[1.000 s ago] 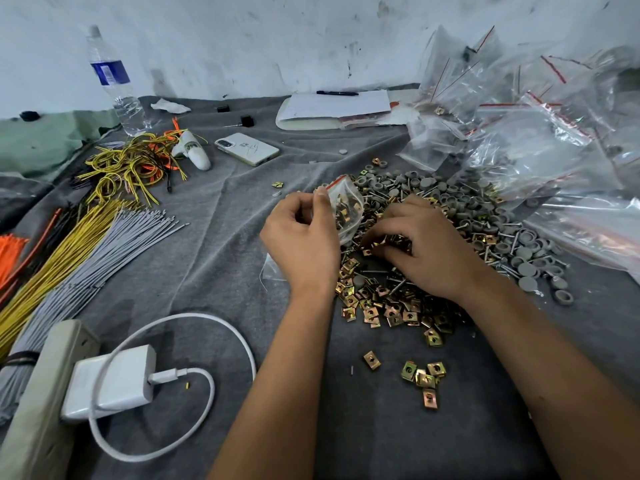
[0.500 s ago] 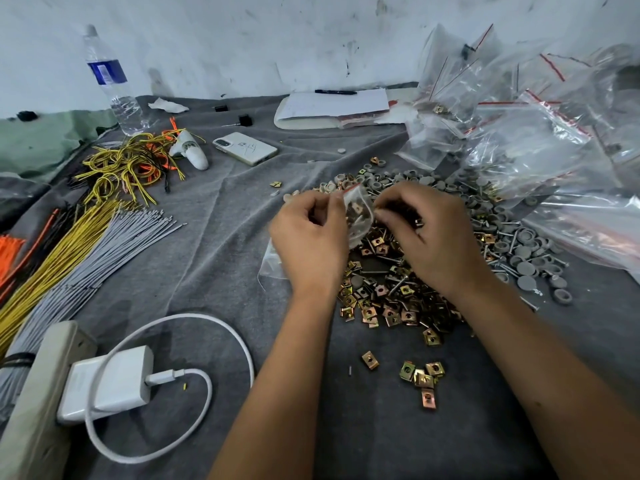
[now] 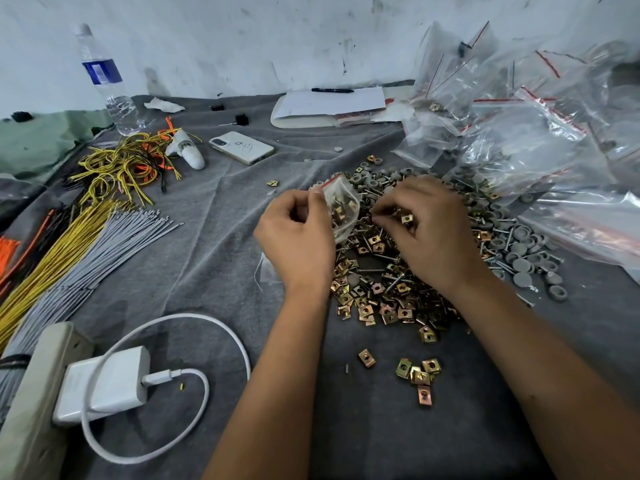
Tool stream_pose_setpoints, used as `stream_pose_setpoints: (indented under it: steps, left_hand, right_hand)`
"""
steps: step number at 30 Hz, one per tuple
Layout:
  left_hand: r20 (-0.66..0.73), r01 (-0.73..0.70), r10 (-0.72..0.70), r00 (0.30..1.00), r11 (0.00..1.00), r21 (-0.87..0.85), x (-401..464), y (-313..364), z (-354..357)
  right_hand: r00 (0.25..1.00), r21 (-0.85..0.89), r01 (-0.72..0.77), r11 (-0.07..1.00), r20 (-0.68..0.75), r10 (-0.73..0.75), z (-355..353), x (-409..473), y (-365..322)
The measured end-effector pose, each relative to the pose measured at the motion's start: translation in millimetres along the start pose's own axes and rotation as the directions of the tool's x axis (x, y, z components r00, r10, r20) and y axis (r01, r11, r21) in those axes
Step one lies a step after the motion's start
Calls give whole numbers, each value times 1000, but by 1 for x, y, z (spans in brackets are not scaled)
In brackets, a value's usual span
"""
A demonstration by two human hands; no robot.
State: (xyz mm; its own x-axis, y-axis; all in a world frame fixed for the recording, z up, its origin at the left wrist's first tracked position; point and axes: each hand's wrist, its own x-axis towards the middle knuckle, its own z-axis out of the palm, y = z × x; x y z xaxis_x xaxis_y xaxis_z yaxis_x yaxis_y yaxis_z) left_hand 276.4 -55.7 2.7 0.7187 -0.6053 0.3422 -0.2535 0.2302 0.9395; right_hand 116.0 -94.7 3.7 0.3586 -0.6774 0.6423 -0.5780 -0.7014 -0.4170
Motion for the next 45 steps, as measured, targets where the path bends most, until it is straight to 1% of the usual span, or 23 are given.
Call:
stream_pose_setpoints:
  steps: [1, 3, 4, 9, 11, 12, 13, 14, 15, 16, 18, 19, 20, 21, 24, 29, 33, 35, 38, 39, 42, 43, 45]
  left_hand:
    - [-10, -2, 2, 1000, 1000, -4, 0, 0, 0]
    - [-13, -1, 1, 1000, 1000, -2, -1, 2, 0]
    - [-11, 3, -3, 1000, 1000, -1, -1, 2, 0]
    - [-4, 17, -17, 1000, 1000, -14, -2, 2, 0]
    - [-5, 21, -21, 1000, 1000, -15, -3, 2, 0]
    - [-4, 23, -23, 1000, 1000, -17, -2, 2, 1]
    - [-4, 24, -24, 1000, 1000, -16, -2, 2, 1]
    - [-4, 23, -23, 1000, 1000, -15, -2, 2, 1]
    - [-3, 22, -22, 1000, 1000, -13, -2, 2, 1]
    - [-3, 22, -22, 1000, 1000, -12, -2, 3, 0]
    - [-3, 25, -25, 1000, 1000, -8, -3, 4, 1]
    - [-3, 25, -25, 1000, 1000, -5, -3, 4, 1]
    - [-2, 25, -25, 1000, 1000, -3, -3, 4, 1]
    - [-2, 22, -22, 1000, 1000, -3, -3, 4, 0]
    - [-7, 17, -17, 1000, 1000, -1, -3, 5, 1]
    - [-20, 22, -22, 1000, 1000, 8, -3, 5, 0]
    - [-18, 14, -14, 1000, 1000, 9, -3, 5, 0]
    - [-15, 13, -13, 1000, 1000, 4, -3, 5, 0]
    - [-17, 21, -21, 1000, 1000, -8, -2, 5, 0]
    - [-17, 22, -22, 1000, 1000, -10, -2, 4, 0]
    - [-12, 22, -23, 1000, 1000, -20, -1, 2, 0]
    - [-13, 21, -22, 1000, 1000, -20, -1, 2, 0]
    - [-13, 22, -22, 1000, 1000, -19, -1, 2, 0]
  right_hand:
    - [995, -76, 16, 997, 102, -8, 1, 0, 1]
    - [954, -226, 50, 973, 300, 21, 6, -2, -1]
    - [934, -273, 54, 960, 353, 48, 7, -2, -2]
    - [910, -365, 84, 927, 408, 78, 10, -1, -5]
    - [913, -346, 71, 935, 400, 79, 12, -2, -5]
    - [928, -281, 48, 958, 368, 62, 11, -3, -6]
    - [948, -171, 11, 985, 315, 44, 9, -3, -7]
    - [968, -22, -39, 999, 249, 43, 7, -3, -8]
    - [977, 156, -106, 982, 198, 74, 3, -2, -9]
    - [975, 344, -182, 921, 189, 122, 0, -1, -11]
    - [955, 641, -289, 711, 241, 172, -6, 1, -13]
    - [951, 723, -306, 620, 263, 164, -7, 1, -14]
    - [950, 765, -308, 565, 275, 146, -7, 1, -15]
    - [951, 784, -305, 540, 282, 128, -8, 1, -16]
    - [949, 799, -308, 517, 300, 100, -8, 1, -19]
    - [948, 785, -304, 540, 305, 90, -7, -1, -18]
    - [947, 789, -310, 530, 308, 96, -8, 0, -17]
    - [944, 730, -316, 606, 304, 127, -7, 0, -12]
    - [945, 546, -292, 785, 291, 149, -5, 1, -3]
    - [944, 495, -282, 822, 294, 147, -5, 1, -1]
    - [943, 395, -276, 876, 290, 166, -6, 0, 5]
    - [950, 337, -257, 906, 259, 174, -6, 0, 7]
    - [966, 155, -189, 970, 204, 156, -4, 0, 11]
